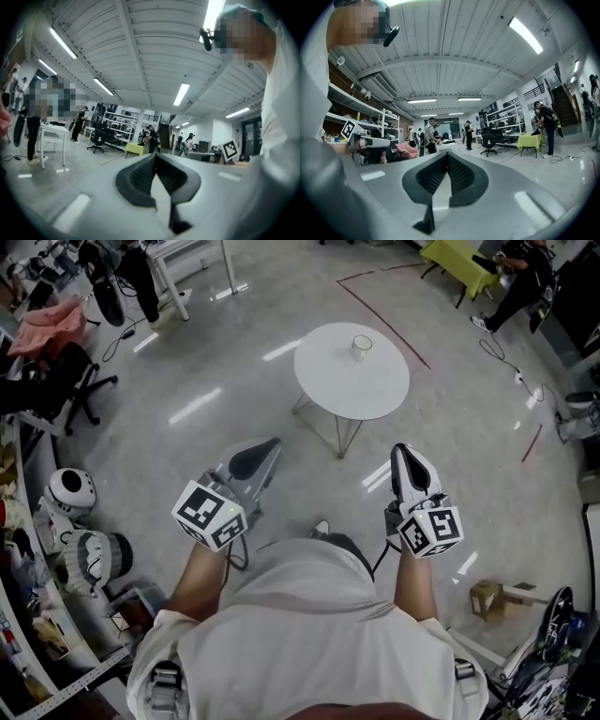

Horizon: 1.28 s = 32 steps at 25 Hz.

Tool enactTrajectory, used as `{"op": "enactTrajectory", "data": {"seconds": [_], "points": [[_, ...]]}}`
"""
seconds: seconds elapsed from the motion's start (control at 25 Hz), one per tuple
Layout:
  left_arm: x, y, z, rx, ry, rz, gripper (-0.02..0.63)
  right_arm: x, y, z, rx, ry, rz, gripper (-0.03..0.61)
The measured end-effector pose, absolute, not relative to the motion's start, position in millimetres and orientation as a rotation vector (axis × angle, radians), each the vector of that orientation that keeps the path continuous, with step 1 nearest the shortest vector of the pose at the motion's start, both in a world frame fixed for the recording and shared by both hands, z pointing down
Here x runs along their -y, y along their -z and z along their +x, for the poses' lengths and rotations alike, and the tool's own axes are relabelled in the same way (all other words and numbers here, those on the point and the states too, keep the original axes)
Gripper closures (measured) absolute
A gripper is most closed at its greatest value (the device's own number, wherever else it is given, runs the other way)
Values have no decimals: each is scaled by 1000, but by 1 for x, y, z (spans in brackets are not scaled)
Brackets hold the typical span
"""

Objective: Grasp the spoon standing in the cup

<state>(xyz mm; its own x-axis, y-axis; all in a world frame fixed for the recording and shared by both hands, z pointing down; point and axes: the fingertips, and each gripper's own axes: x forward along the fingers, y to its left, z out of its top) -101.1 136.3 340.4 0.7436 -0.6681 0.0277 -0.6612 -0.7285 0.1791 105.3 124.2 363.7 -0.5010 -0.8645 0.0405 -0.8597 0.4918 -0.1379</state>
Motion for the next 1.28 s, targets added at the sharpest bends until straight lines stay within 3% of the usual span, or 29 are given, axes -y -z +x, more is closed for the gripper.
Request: {"op": "enactTrajectory", "data": {"seconds": [0.44,0.84,1.28], "points": [[-37,-352,-2,1014,19,2783,612,-14,-394,206,-2637,365,-1593,572],[101,-375,-3,895,57,2776,612,108,-415,198,-2648,396,-1694,572],[264,-368,-51,752,76,2799,612,257,-384,129,-2672,252,-1769,572]]}}
